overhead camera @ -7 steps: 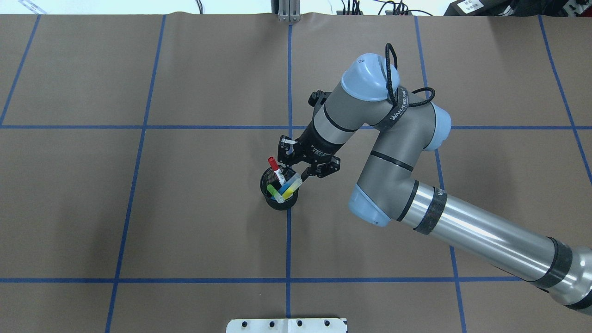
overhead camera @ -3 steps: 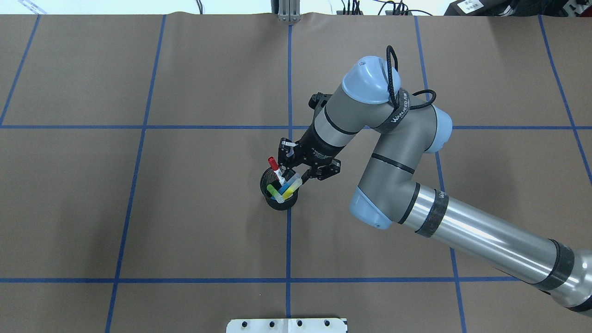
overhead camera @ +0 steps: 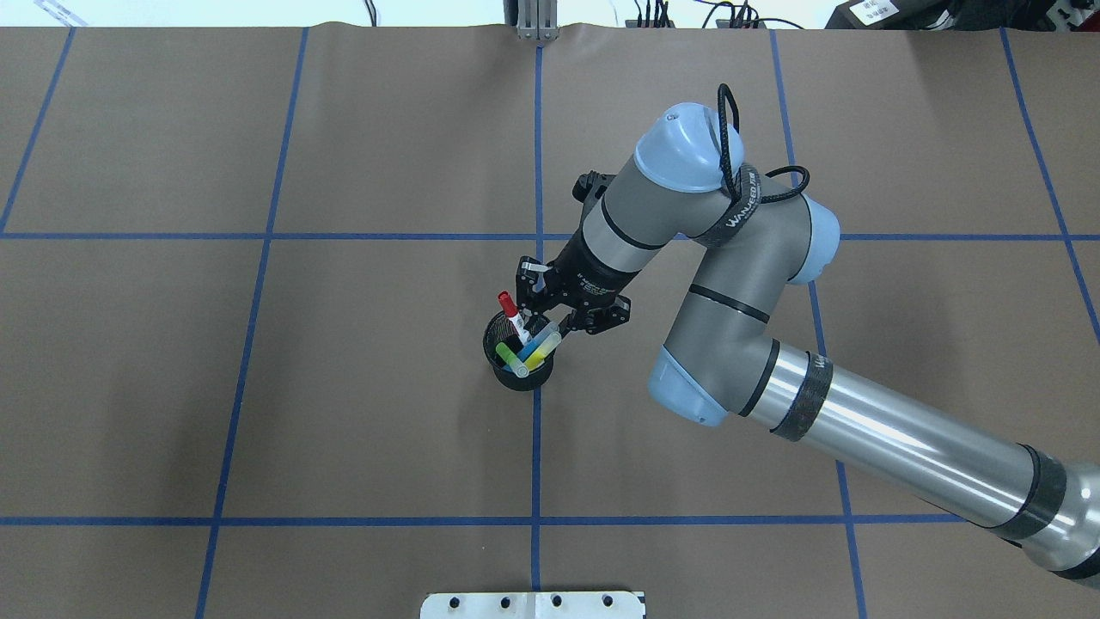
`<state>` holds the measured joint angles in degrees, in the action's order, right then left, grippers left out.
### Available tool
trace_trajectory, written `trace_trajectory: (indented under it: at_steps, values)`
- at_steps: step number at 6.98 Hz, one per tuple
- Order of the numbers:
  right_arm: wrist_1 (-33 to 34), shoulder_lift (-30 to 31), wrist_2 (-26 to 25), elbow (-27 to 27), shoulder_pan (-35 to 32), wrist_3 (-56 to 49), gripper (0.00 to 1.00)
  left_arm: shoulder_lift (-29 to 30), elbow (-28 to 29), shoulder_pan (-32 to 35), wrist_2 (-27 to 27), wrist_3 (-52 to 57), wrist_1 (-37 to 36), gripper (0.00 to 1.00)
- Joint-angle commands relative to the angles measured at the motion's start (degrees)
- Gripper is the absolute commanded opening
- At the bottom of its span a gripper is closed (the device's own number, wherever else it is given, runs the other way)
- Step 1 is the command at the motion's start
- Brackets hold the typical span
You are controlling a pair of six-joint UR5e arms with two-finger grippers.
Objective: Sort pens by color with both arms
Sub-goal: 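Lower the right gripper into the cup and close on the blue marker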
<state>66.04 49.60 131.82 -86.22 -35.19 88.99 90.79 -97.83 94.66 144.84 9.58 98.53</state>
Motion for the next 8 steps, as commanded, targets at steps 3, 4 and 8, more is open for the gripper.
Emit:
trace_trajectory:
  at_steps: [3,4,8]
  values:
    - [0.0,-0.1,-0.1,0.0,0.0,0.2,0.45,0.0,0.0,0.0,0.0,0.0,0.0,0.99]
    - [0.0,-0.1,-0.1,0.1,0.0,0.2,0.45,0.0,0.0,0.0,0.0,0.0,0.0,0.99]
    - [0.0,-0.2,-0.2,0.1,0.0,0.2,0.37,-0.1,-0.1,0.0,0.0,0.0,0.0,0.99]
